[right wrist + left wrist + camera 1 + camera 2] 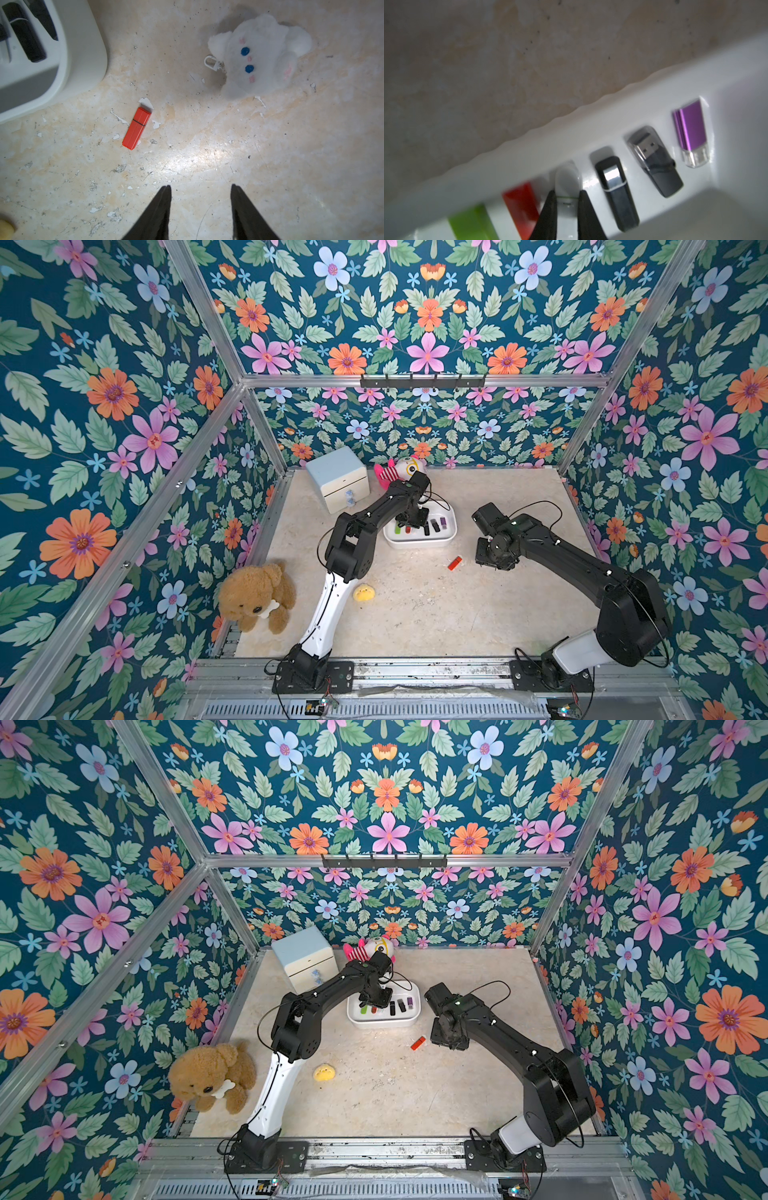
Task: Put the usb flash drive into the storage box
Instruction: Place the USB flash in the storage box.
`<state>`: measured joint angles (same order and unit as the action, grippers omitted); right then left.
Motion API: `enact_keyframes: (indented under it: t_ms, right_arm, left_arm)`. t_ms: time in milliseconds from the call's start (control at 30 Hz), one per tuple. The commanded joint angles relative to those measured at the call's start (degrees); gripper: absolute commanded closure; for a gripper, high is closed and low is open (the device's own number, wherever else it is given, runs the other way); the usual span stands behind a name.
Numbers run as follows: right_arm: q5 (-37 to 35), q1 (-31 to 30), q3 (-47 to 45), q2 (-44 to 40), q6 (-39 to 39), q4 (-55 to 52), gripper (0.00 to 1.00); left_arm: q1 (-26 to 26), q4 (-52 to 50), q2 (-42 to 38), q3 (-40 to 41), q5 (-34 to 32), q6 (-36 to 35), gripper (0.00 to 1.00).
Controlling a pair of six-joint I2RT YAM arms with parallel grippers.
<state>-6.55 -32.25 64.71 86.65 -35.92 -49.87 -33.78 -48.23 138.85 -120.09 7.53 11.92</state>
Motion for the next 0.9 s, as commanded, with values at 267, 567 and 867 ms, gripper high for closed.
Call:
enact_keyframes:
  t_ms: [267, 567, 867]
  right_arm:
    - [5.7, -0.4, -3.1, 1.2, -1.8, 7.3, 0.48]
    - [7.3, -2.5, -1.9, 6.0, -2.6, 10.0, 0.46]
    - [7.9, -4.2, -0.3, 11.2, -2.6, 11.4, 0.45]
  left_arm:
    - [-0.6, 0.3, 0.9, -0.4, -1.0, -0.1, 0.71]
    - [-0.6, 0.2, -0.4, -0.3, -1.2, -0.1, 0.51]
    - [-0.6, 0.6, -5.1, -1.4, -0.9, 1.2, 0.48]
